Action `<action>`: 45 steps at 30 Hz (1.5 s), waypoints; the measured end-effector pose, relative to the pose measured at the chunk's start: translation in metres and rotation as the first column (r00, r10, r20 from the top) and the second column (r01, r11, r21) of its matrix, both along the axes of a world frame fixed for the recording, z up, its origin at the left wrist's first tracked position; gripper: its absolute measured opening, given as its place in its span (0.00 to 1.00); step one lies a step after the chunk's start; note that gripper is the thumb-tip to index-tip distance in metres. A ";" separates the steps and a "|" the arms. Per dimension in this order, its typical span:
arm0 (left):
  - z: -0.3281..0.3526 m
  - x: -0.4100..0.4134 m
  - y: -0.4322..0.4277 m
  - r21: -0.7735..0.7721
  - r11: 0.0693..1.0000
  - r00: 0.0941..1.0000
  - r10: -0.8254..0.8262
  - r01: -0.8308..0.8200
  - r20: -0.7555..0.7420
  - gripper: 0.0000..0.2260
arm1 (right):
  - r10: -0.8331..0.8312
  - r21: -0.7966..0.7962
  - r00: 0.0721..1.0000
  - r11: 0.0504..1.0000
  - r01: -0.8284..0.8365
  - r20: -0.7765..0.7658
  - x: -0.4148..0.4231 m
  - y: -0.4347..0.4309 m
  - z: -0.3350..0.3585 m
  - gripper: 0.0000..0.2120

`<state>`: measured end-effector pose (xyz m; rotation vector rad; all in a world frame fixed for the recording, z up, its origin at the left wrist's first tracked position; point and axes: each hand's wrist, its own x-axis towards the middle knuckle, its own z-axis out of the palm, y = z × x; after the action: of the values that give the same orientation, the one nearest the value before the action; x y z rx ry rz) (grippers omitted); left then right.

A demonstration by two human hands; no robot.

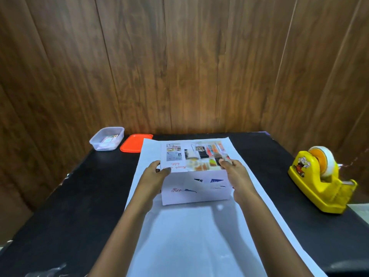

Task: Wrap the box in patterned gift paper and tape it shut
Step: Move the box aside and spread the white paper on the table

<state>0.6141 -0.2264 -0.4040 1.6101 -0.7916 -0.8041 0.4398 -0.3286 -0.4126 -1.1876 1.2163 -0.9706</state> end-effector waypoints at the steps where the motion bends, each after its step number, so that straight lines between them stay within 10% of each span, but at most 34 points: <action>1: -0.002 0.000 0.001 0.010 1.000 1.000 0.000 0.000 -0.017 0.07 | 0.002 0.000 1.000 1.000 -0.002 -0.011 0.000 0.001 -0.002 0.15; 8: 0.000 0.002 -0.005 0.085 0.996 0.999 0.009 -0.007 -0.032 0.14 | 0.031 -0.025 0.987 0.999 -0.035 -0.156 -0.003 -0.001 0.004 0.19; 16: 0.021 0.045 -0.051 -0.024 0.992 0.975 0.128 -0.126 0.182 0.13 | -0.113 -0.493 0.739 0.809 -0.320 -0.664 0.023 -0.017 0.036 0.14; 24: -0.040 0.150 -0.145 0.224 0.939 0.915 0.167 -0.262 0.368 0.20 | 0.042 -0.288 0.406 0.638 -0.714 -0.913 0.084 -0.053 0.040 0.19; 31: -0.073 0.192 -0.183 0.370 0.893 0.964 0.210 -0.257 0.163 0.27 | 0.142 -0.121 0.274 0.644 -0.756 -0.951 0.090 -0.059 0.031 0.21; 45: -0.042 0.176 -0.176 -0.180 0.975 0.990 0.123 -0.133 -0.064 0.12 | 0.131 -0.154 0.310 0.651 -0.743 -0.942 0.083 -0.049 0.046 0.15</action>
<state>0.7903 -0.4023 -0.4456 1.4539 -0.6965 -0.6589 0.5226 -0.3780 -0.3668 -2.6390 1.1731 -0.1301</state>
